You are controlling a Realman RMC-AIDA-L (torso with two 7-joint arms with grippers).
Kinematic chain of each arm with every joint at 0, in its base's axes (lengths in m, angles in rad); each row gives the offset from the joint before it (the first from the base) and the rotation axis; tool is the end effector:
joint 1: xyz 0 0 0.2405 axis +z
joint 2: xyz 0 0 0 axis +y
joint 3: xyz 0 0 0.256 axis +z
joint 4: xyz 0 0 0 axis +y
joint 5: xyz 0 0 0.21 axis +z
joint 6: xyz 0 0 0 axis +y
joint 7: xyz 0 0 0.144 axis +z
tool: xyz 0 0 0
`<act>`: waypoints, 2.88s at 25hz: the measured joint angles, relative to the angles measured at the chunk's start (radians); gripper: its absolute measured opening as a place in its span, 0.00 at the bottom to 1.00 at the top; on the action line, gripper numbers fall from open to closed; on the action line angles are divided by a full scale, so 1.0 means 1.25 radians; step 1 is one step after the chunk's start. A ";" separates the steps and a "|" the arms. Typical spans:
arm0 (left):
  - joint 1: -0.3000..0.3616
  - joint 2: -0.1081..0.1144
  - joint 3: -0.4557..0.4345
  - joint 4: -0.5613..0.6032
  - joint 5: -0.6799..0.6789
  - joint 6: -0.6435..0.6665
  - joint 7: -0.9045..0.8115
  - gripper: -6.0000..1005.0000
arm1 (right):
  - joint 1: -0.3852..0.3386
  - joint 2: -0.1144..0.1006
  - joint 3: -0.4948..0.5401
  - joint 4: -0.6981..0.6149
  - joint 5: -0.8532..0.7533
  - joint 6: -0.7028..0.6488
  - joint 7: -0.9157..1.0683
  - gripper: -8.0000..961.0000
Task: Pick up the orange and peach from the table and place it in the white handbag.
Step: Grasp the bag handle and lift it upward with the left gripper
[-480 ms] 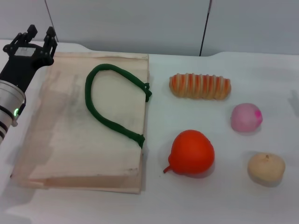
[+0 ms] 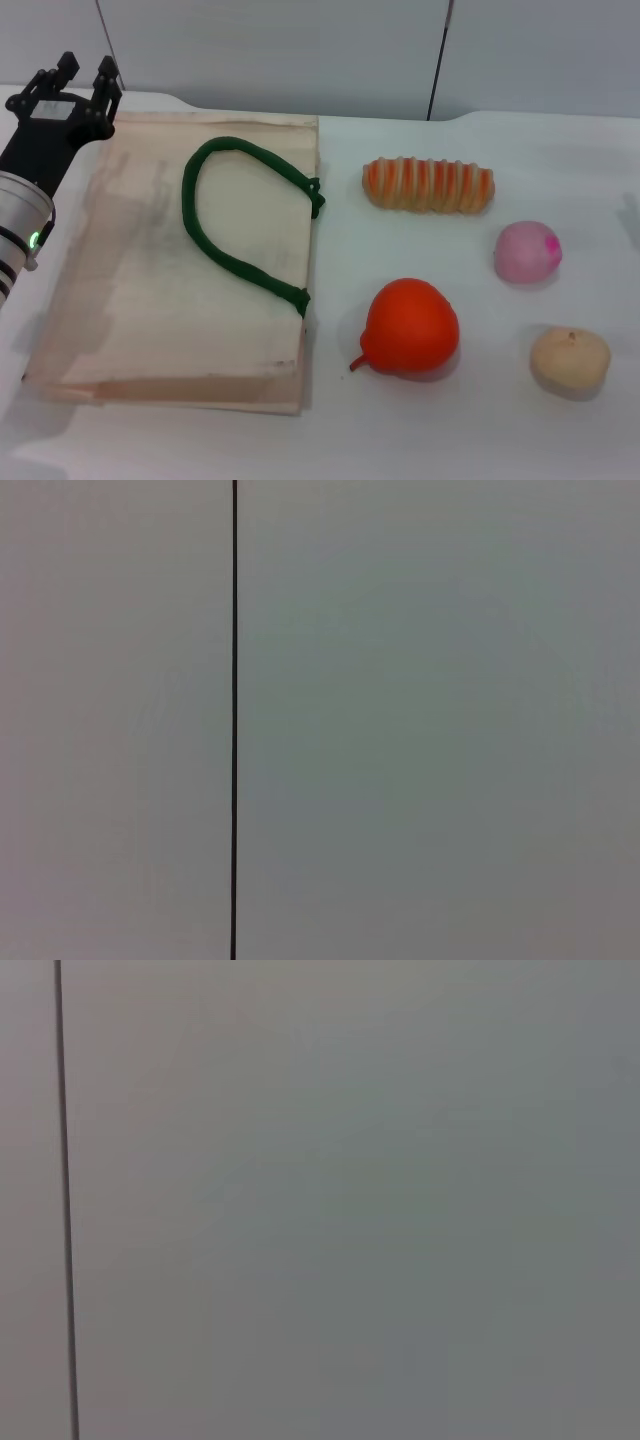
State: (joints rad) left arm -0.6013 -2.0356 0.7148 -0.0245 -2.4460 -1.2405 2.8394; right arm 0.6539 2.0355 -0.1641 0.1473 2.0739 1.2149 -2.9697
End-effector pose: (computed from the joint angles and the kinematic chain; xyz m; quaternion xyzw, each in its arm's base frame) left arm -0.3123 0.3723 0.0247 -0.6851 -0.2063 -0.3435 0.6084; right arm 0.2998 0.3821 0.0120 -0.6489 0.2374 0.3470 0.6341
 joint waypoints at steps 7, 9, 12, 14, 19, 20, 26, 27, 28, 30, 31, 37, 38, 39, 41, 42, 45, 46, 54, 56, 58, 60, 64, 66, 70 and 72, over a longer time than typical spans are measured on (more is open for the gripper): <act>0.000 0.000 0.000 -0.001 0.000 0.019 -0.011 0.46 | 0.004 0.000 0.000 0.000 0.000 -0.015 0.000 0.91; -0.005 0.001 0.000 -0.001 0.002 0.037 -0.051 0.46 | 0.006 -0.002 -0.001 -0.002 -0.004 -0.028 0.003 0.91; -0.016 0.005 0.004 0.003 0.037 0.057 -0.149 0.47 | 0.007 -0.007 -0.001 -0.028 -0.052 -0.056 0.065 0.91; -0.018 0.009 0.005 0.016 0.100 0.062 -0.214 0.47 | 0.007 -0.010 -0.001 -0.076 -0.111 -0.081 0.157 0.91; -0.010 0.016 0.023 0.078 0.246 0.074 -0.400 0.47 | 0.005 -0.011 -0.001 -0.222 -0.328 -0.090 0.429 0.91; -0.005 0.018 0.031 0.094 0.272 0.076 -0.437 0.46 | 0.005 -0.011 -0.001 -0.247 -0.368 -0.081 0.474 0.91; 0.071 0.021 0.068 0.268 0.457 0.089 -0.703 0.46 | 0.002 -0.015 -0.001 -0.359 -0.525 -0.003 0.625 0.91; 0.089 0.018 0.068 0.314 0.500 0.093 -0.755 0.46 | 0.002 -0.015 -0.001 -0.372 -0.544 0.003 0.638 0.91; 0.111 0.014 0.068 0.368 0.552 0.096 -0.824 0.46 | 0.001 -0.015 -0.001 -0.385 -0.558 0.006 0.648 0.91; 0.144 0.008 0.068 0.458 0.632 0.096 -0.934 0.46 | 0.000 -0.015 0.000 -0.396 -0.573 0.005 0.656 0.91; 0.162 0.005 0.069 0.514 0.682 0.092 -1.004 0.46 | 0.000 -0.015 0.001 -0.399 -0.577 0.002 0.657 0.91; 0.186 0.006 0.123 0.729 0.929 0.045 -1.344 0.47 | -0.003 -0.015 0.006 -0.400 -0.576 -0.007 0.653 0.91; 0.177 0.007 0.130 0.759 0.987 0.035 -1.410 0.47 | -0.002 -0.014 0.006 -0.400 -0.576 -0.013 0.653 0.91; 0.168 0.007 0.134 0.781 1.028 0.028 -1.450 0.47 | 0.000 -0.014 0.005 -0.400 -0.576 -0.020 0.653 0.91; 0.142 0.007 0.138 0.818 1.110 0.010 -1.524 0.47 | 0.003 -0.014 0.003 -0.398 -0.577 -0.032 0.652 0.91; 0.142 0.007 0.138 0.818 1.110 0.010 -1.524 0.47 | 0.005 -0.014 0.002 -0.397 -0.577 -0.037 0.652 0.91; 0.095 0.011 0.133 0.838 1.209 -0.032 -1.625 0.47 | 0.007 -0.013 0.002 -0.394 -0.578 -0.048 0.646 0.91; 0.087 0.012 0.131 0.846 1.229 -0.039 -1.643 0.47 | 0.007 -0.013 0.002 -0.394 -0.578 -0.051 0.643 0.91; 0.027 0.030 0.126 0.864 1.336 -0.106 -1.782 0.47 | 0.005 -0.011 0.005 -0.392 -0.575 -0.054 0.632 0.91; 0.019 0.036 0.126 0.864 1.344 -0.129 -1.801 0.47 | 0.004 -0.011 0.006 -0.392 -0.574 -0.060 0.632 0.91; 0.015 0.042 0.126 0.865 1.355 -0.142 -1.817 0.47 | 0.004 -0.011 0.006 -0.392 -0.573 -0.065 0.632 0.91; 0.008 0.046 0.123 0.864 1.381 -0.147 -1.835 0.47 | 0.005 -0.011 0.006 -0.391 -0.573 -0.066 0.632 0.91; -0.006 0.044 0.118 0.858 1.440 -0.152 -1.849 0.47 | 0.005 -0.010 0.006 -0.389 -0.573 -0.077 0.632 0.91; -0.009 0.043 0.116 0.854 1.455 -0.144 -1.852 0.47 | 0.008 -0.010 0.006 -0.383 -0.572 -0.082 0.630 0.91; -0.027 0.043 0.114 0.843 1.462 -0.124 -1.850 0.47 | 0.010 -0.010 0.007 -0.370 -0.570 -0.084 0.616 0.91; -0.041 0.044 0.114 0.831 1.468 -0.109 -1.850 0.47 | 0.012 -0.011 0.007 -0.365 -0.569 -0.085 0.612 0.91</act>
State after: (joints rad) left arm -0.6522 -1.9808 0.8573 1.0145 -0.6104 -1.3773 0.5270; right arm 0.6689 2.0223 -0.1549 -0.3090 1.3621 1.1090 -2.2048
